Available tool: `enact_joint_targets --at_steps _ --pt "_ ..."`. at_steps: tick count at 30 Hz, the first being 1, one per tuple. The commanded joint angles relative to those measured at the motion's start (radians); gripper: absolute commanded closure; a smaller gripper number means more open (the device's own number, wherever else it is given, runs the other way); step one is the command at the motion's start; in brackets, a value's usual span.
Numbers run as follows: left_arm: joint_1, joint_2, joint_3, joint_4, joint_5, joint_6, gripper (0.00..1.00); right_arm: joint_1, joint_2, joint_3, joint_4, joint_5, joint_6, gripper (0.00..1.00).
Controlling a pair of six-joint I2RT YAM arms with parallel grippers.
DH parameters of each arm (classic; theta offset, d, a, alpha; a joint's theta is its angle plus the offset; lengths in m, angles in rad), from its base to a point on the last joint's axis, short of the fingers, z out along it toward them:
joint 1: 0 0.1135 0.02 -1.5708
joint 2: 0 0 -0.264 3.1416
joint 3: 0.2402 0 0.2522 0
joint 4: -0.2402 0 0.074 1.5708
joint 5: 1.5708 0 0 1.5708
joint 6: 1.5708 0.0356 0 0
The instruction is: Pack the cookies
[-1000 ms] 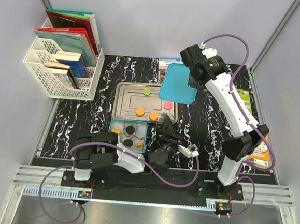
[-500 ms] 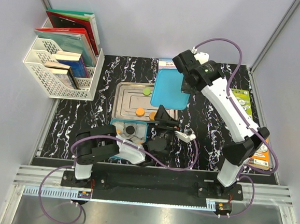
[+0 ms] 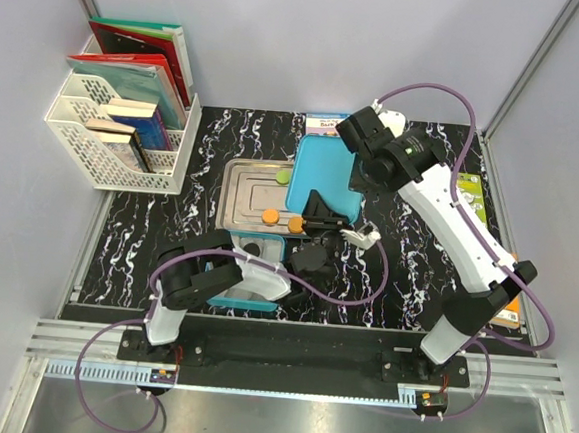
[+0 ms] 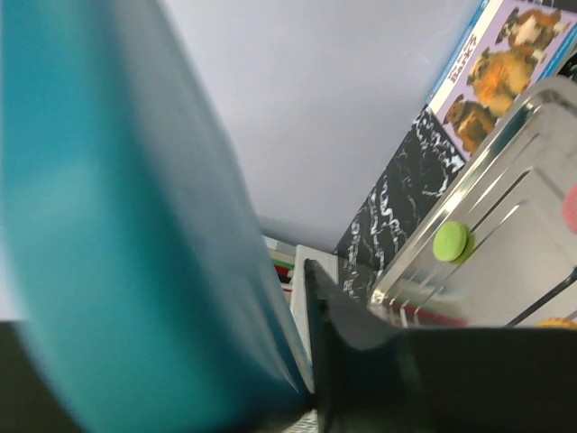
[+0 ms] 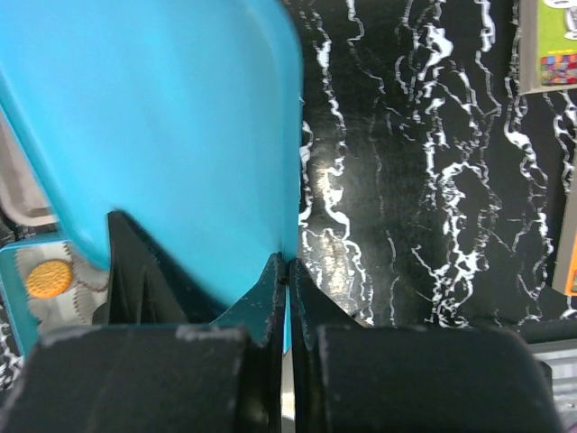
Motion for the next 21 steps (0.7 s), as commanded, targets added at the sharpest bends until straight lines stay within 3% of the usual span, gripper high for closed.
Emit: enact_joint_targets --at_steps 1,3,8,11,12,14,15,17,18,20,21 --pt "0.002 -0.010 0.028 0.399 0.027 -0.019 0.87 0.007 -0.048 -0.012 -0.199 -0.014 0.030 1.00" --pt "0.002 -0.026 0.018 0.399 0.025 -0.022 0.99 0.007 -0.050 -0.023 -0.187 -0.018 0.029 1.00" --pt "-0.007 -0.077 -0.024 0.398 0.016 -0.033 1.00 0.006 -0.063 -0.020 -0.153 -0.023 0.020 1.00" --pt "-0.011 -0.114 -0.038 0.398 0.013 -0.034 1.00 0.006 -0.085 0.006 -0.127 -0.018 0.004 0.89" --pt "-0.011 -0.134 -0.041 0.398 0.013 -0.034 1.00 0.007 -0.096 0.018 -0.119 -0.021 -0.003 0.76" --pt "-0.015 -0.151 -0.041 0.398 0.004 -0.030 1.00 0.007 -0.114 0.057 -0.095 -0.012 -0.022 0.61" --pt "-0.016 -0.175 -0.033 0.398 -0.019 -0.031 1.00 0.006 -0.151 0.064 -0.075 -0.011 -0.032 0.35" --pt "-0.018 -0.230 -0.025 0.398 -0.051 -0.048 1.00 0.007 -0.204 0.040 0.008 0.009 -0.037 0.05" --pt "-0.018 -0.260 -0.025 0.399 -0.085 -0.057 1.00 0.006 -0.276 0.017 0.046 0.026 -0.040 0.00" --pt "-0.018 -0.377 -0.027 0.392 -0.131 -0.118 1.00 0.006 -0.362 -0.096 0.186 0.040 -0.048 0.00" --pt "-0.018 -0.431 -0.033 0.296 -0.177 -0.160 1.00 0.007 -0.451 -0.145 0.242 0.043 -0.048 0.00"
